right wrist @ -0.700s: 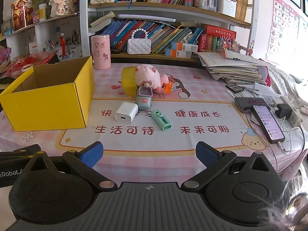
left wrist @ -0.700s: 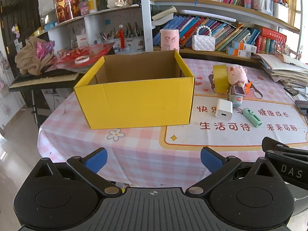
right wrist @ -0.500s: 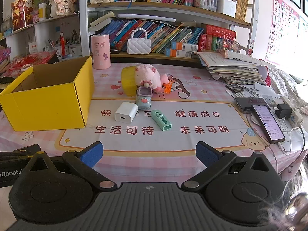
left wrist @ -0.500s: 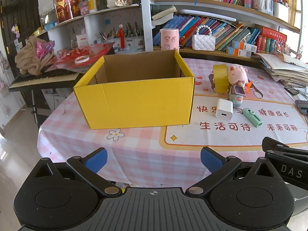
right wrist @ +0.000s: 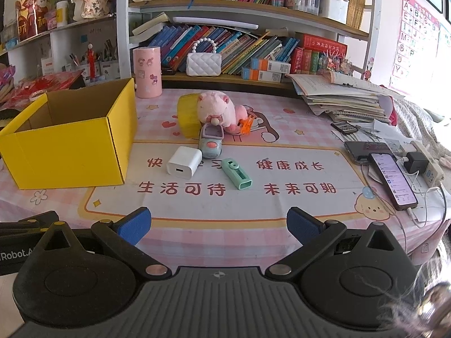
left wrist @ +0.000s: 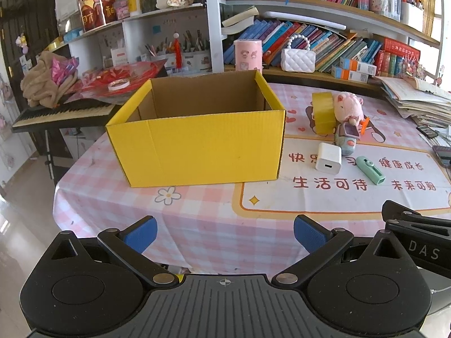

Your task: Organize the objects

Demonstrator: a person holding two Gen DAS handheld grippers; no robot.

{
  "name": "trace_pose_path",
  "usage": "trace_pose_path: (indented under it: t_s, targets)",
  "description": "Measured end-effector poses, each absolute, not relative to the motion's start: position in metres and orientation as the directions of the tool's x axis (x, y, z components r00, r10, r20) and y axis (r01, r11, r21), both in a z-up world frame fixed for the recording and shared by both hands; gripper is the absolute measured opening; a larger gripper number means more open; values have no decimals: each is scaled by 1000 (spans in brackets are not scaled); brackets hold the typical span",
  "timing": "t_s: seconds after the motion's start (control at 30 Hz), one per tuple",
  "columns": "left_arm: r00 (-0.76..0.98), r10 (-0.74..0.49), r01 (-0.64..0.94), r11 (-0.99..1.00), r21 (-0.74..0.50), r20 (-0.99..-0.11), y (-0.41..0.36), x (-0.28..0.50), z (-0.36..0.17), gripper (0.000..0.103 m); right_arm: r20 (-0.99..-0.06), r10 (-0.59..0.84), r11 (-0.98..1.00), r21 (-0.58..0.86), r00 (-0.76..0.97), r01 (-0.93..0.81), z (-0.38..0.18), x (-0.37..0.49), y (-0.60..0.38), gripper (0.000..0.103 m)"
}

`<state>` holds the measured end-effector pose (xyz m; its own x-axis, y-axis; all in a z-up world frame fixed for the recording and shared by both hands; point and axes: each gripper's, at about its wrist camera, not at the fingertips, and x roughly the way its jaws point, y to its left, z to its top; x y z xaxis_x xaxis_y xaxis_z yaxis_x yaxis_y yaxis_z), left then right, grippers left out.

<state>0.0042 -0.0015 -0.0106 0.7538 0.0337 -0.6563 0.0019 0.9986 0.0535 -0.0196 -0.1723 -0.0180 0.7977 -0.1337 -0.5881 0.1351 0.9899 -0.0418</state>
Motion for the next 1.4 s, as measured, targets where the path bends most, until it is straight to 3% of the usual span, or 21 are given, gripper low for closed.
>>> trace_pose_path:
  t_s: [1.4]
  targets:
    - [723,52,-6,998,70,-689,-16,20,-15,103,-608,-117,992,-31,785,123,-20,-12,-181,103]
